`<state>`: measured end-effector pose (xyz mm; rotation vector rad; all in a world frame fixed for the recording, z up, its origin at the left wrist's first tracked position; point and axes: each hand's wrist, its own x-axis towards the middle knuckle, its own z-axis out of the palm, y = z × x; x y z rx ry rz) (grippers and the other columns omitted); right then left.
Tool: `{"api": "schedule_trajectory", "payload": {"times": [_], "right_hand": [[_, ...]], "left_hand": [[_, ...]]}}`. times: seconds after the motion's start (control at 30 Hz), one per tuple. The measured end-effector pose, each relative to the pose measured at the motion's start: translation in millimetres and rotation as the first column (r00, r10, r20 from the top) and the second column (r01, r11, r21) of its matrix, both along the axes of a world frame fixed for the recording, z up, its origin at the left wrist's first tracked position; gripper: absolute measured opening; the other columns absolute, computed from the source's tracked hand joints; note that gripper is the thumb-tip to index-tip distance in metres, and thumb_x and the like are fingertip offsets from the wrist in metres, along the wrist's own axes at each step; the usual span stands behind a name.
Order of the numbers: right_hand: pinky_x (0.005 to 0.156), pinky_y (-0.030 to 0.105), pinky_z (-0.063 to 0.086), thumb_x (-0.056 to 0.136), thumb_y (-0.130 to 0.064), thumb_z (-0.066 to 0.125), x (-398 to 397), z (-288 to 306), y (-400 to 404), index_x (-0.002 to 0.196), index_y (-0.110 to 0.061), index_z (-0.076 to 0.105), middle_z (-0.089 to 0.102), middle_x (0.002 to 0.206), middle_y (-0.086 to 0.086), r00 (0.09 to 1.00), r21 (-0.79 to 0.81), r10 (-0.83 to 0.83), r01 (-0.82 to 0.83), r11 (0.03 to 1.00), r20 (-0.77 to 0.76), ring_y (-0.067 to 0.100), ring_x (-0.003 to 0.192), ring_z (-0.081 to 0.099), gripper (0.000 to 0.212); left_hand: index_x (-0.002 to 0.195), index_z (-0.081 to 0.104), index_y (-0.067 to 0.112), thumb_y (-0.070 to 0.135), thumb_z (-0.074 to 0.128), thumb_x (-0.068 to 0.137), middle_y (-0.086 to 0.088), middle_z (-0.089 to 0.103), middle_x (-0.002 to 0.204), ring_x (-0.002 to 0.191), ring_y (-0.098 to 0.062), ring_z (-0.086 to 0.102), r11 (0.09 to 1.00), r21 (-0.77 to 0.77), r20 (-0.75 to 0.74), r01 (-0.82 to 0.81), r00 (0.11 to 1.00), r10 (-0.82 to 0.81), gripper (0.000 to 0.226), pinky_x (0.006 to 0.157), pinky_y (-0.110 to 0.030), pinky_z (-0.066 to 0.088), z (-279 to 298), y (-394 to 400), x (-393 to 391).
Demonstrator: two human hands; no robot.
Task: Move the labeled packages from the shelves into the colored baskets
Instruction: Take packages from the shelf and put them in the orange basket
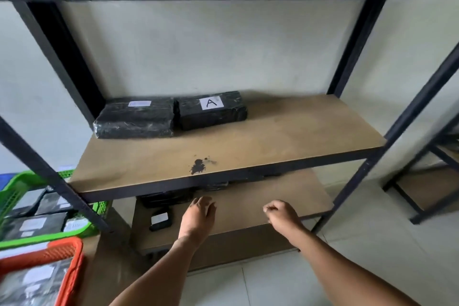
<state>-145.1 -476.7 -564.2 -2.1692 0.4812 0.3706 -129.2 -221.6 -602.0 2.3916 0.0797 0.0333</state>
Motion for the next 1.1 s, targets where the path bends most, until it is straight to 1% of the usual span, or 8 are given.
{"api": "schedule_trajectory", "payload": {"times": [0.2,0.4,0.5,0.57,0.63,0.73,0.87,1.1], "right_hand": [[0.067,0.026,0.048,0.090,-0.023,0.061,61.8,-73.6,-16.9,0.077,-0.021,0.067,0.071,0.083,-0.004,0.997,0.034,-0.017,0.015,0.999,0.081,0.021,0.083,0.069,0.015],[0.065,0.026,0.050,0.091,-0.025,0.063,129.2,-184.2,7.3,0.082,-0.021,0.071,0.071,0.085,-0.004,0.972,0.056,0.007,-0.021,0.998,0.235,0.020,0.084,0.067,0.013],[0.075,0.037,0.057,0.088,-0.028,0.064,165.2,-238.3,31.3,0.083,-0.015,0.073,0.075,0.087,0.003,0.938,0.069,0.061,-0.090,0.994,0.341,0.025,0.085,0.069,0.017],[0.074,0.044,0.059,0.087,-0.032,0.065,191.1,-253.1,44.2,0.077,-0.014,0.070,0.074,0.082,0.008,0.921,0.106,0.036,-0.084,0.991,0.388,0.030,0.081,0.071,0.022],[0.070,0.038,0.056,0.090,-0.035,0.066,194.2,-267.3,62.6,0.079,-0.011,0.067,0.071,0.082,0.010,0.911,0.148,0.005,-0.072,0.986,0.412,0.032,0.084,0.069,0.028],[0.070,0.028,0.040,0.093,-0.047,0.062,206.8,-279.1,82.7,0.095,-0.010,0.066,0.065,0.092,0.011,0.927,0.154,-0.035,-0.024,0.988,0.374,0.031,0.098,0.066,0.038],[0.082,0.031,0.050,0.089,-0.063,0.058,216.1,-286.8,107.9,0.114,-0.009,0.068,0.071,0.115,0.011,0.938,0.129,-0.098,0.058,0.990,0.333,0.032,0.107,0.066,0.060],[0.091,0.034,0.051,0.082,-0.031,0.072,214.2,-295.6,109.0,0.123,-0.016,0.057,0.067,0.121,0.008,0.913,0.204,-0.126,0.048,0.978,0.389,0.031,0.109,0.064,0.047]], "left_hand": [[0.106,0.071,0.025,0.031,0.061,0.093,0.003,0.066,0.108,0.093,-0.022,0.066,0.993,-0.014,0.041,-0.120,0.992,0.121,0.018,0.077,-0.033,0.053,-72.2,-21.5,50.8],[0.098,0.069,0.019,0.033,0.062,0.093,-0.002,0.061,0.096,0.088,-0.029,0.063,0.978,0.065,0.278,-0.196,0.945,0.171,0.017,0.071,-0.035,0.050,-182.8,-28.3,108.3],[0.103,0.068,0.017,0.035,0.061,0.094,-0.005,0.062,0.103,0.091,-0.029,0.063,0.972,0.096,0.428,-0.215,0.890,0.155,0.021,0.072,-0.038,0.054,-235.7,-24.5,120.9],[0.107,0.066,0.017,0.035,0.060,0.094,-0.006,0.060,0.108,0.096,-0.030,0.062,0.966,0.117,0.480,-0.230,0.865,0.147,0.023,0.076,-0.039,0.054,-251.4,-18.9,134.3],[0.104,0.065,0.013,0.033,0.061,0.094,-0.008,0.060,0.106,0.094,-0.032,0.061,0.955,0.122,0.547,-0.272,0.821,0.164,0.022,0.072,-0.040,0.053,-273.3,-18.2,134.9],[0.100,0.063,0.011,0.030,0.063,0.094,-0.009,0.059,0.101,0.088,-0.032,0.061,0.942,0.094,0.643,-0.321,0.742,0.188,0.020,0.063,-0.039,0.049,-283.8,-15.0,146.3],[0.096,0.060,0.008,0.027,0.063,0.094,-0.012,0.059,0.097,0.085,-0.034,0.060,0.919,0.076,0.680,-0.387,0.694,0.236,0.019,0.063,-0.041,0.049,-286.6,-16.2,146.0],[0.101,0.055,0.001,0.018,0.052,0.098,-0.021,0.059,0.103,0.087,-0.043,0.060,0.880,-0.110,0.582,-0.462,0.688,0.434,0.018,0.066,-0.043,0.046,-284.3,-16.2,146.6]]}}
